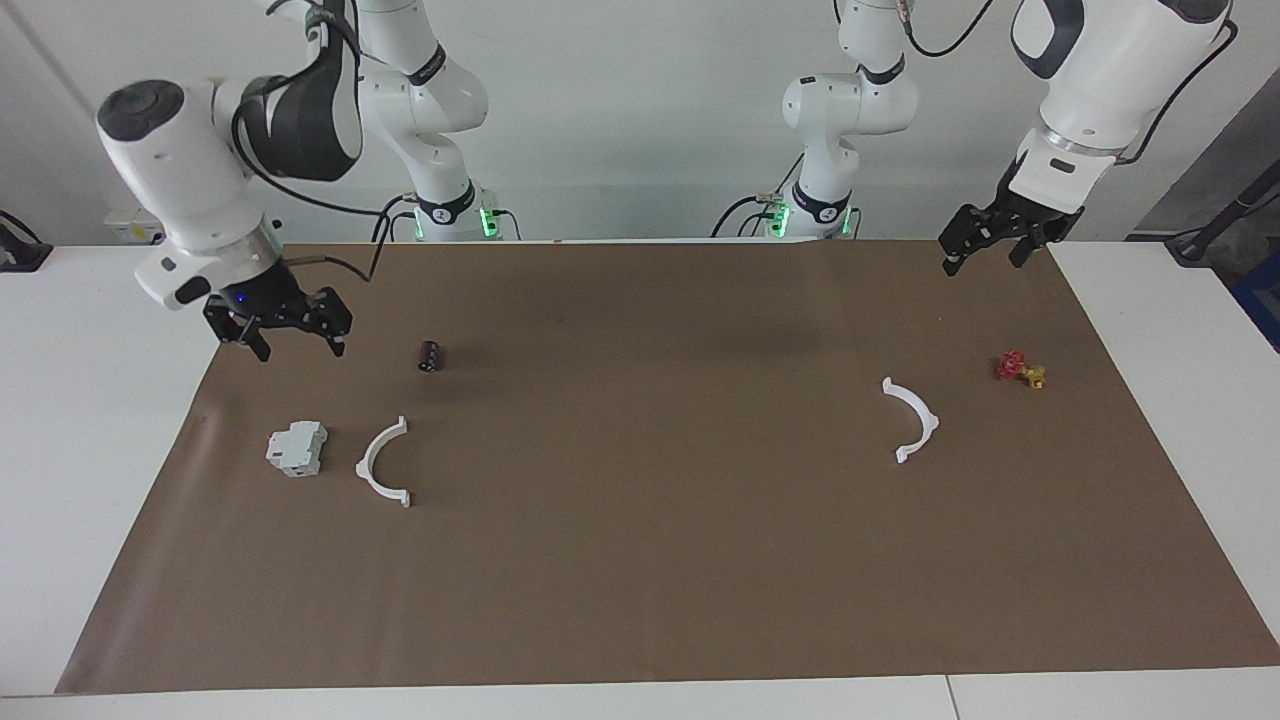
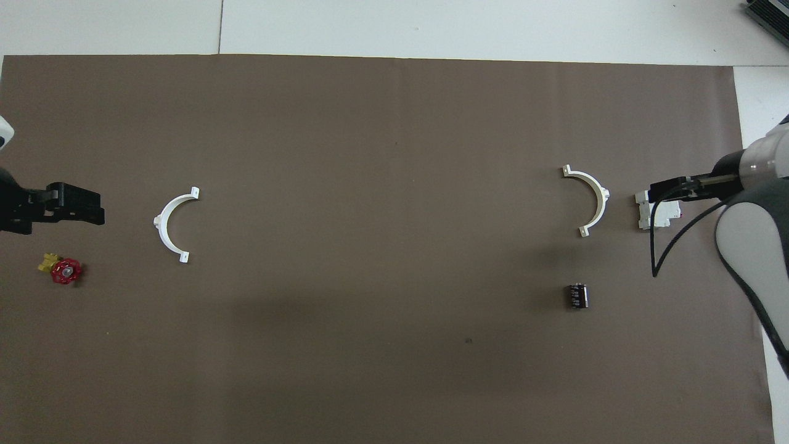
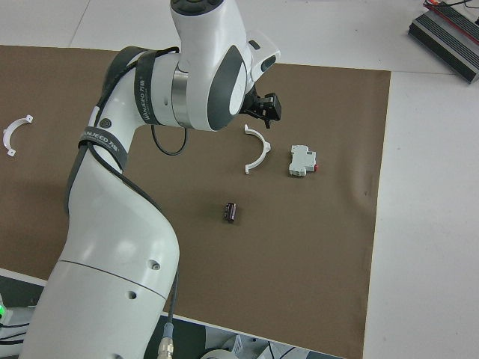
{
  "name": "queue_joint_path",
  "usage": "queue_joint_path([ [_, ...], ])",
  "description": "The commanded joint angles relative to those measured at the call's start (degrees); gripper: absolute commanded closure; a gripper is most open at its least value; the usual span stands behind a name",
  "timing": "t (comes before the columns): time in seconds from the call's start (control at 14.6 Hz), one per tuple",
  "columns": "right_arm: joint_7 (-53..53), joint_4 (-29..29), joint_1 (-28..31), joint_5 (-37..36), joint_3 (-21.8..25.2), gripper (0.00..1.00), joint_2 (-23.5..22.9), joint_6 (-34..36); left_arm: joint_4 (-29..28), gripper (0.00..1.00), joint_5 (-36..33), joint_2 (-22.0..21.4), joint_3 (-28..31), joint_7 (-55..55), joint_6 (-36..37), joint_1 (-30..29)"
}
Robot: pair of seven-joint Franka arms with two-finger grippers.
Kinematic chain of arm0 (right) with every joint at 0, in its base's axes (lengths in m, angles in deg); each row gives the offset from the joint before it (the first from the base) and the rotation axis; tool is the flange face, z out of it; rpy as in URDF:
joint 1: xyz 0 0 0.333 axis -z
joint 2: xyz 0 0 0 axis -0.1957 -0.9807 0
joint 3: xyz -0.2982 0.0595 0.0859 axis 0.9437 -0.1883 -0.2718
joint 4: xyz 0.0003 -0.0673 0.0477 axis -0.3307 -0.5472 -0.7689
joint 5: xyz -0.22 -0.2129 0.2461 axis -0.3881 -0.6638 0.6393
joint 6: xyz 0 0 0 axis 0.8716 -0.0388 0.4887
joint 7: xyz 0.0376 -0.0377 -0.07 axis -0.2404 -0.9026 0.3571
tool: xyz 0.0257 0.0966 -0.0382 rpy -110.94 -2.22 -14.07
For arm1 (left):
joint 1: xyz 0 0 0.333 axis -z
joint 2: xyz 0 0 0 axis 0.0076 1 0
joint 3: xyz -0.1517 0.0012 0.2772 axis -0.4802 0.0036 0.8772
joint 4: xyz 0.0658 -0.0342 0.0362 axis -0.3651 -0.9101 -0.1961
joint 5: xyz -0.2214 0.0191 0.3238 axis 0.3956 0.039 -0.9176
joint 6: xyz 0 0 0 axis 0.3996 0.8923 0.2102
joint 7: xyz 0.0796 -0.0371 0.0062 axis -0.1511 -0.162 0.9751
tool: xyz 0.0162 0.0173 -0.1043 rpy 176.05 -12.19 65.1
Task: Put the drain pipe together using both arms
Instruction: 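Grasp the white clamp half with the right gripper and lift it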
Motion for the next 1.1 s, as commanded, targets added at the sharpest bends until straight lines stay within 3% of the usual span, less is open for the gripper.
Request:
queue_joint_path([
  [0.0, 7.8, 0.6, 0.4, 3.0, -0.5, 0.0, -7.5, -7.1, -1.7, 0.0, 0.8, -1.5, 0.0, -0.6, -0.9, -0.3],
  [0.27, 16.2, -2.6, 0.2, 3.8, -0.6, 0.0, -12.8, -18.0, -1.6, 0.0, 0.8, -1.5, 0.0, -0.6, -0.8, -0.2],
  [0.68, 21.8, -3.5, -0.2, 7.5, -0.7, 0.05, -17.4, -21.5, -1.6, 0.0, 0.8, -1.5, 0.0, -0.6, -0.8, -0.1],
  [0.75, 22.6, -3.5, 0.0, 7.5, -0.7, 0.09, -17.9, -22.0, -1.6, 0.0, 0.8, -1.5, 0.0, -0.6, -0.8, -0.1],
  [0.89, 23.8, -3.6, -0.2, 7.5, -0.7, 0.29, -17.9, -22.2, -1.6, 0.0, 0.8, -1.5, 0.0, -0.6, -0.8, -0.1],
  [1.03, 24.9, -4.7, 0.2, 7.5, -0.7, 0.4, -18.3, -23.3, -1.6, 0.0, 0.8, -1.5, 0.0, -0.6, -0.7, -0.1],
])
